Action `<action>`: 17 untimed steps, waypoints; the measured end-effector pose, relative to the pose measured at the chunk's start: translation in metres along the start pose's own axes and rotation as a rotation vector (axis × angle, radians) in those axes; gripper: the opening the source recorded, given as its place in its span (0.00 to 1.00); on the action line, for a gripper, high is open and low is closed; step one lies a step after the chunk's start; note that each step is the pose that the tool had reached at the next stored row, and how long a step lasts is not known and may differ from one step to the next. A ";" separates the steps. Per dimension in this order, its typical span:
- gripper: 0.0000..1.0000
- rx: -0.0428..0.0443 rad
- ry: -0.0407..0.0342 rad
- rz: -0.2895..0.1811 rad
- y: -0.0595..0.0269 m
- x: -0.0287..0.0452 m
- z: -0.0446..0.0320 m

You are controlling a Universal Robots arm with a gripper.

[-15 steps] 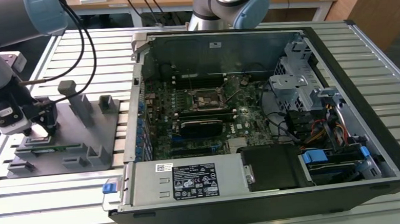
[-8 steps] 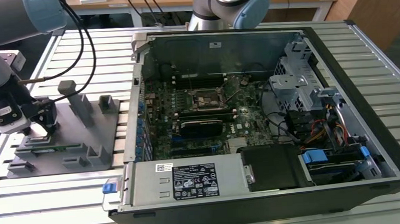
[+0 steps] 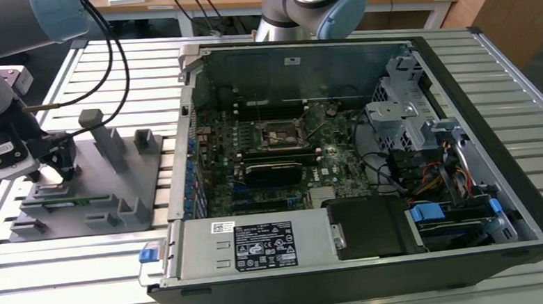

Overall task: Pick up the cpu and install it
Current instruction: 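Pick up the cpu and move it towards the insertion slot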

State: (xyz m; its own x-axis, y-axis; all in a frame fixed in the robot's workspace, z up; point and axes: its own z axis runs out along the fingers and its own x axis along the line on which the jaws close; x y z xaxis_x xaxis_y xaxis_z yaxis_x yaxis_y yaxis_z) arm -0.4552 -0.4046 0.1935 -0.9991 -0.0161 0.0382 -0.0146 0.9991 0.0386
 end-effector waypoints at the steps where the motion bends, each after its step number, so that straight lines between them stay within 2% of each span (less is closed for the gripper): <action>1: 0.54 0.0000 0.0000 0.000 0.0000 0.0000 -0.0004; 17: 0.54 0.0000 0.0000 0.000 0.0004 0.0004 -0.0099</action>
State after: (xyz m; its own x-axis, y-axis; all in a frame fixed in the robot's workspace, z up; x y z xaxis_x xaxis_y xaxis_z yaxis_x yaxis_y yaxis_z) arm -0.4552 -0.4045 0.2035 -0.9991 -0.0160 0.0382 -0.0146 0.9991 0.0386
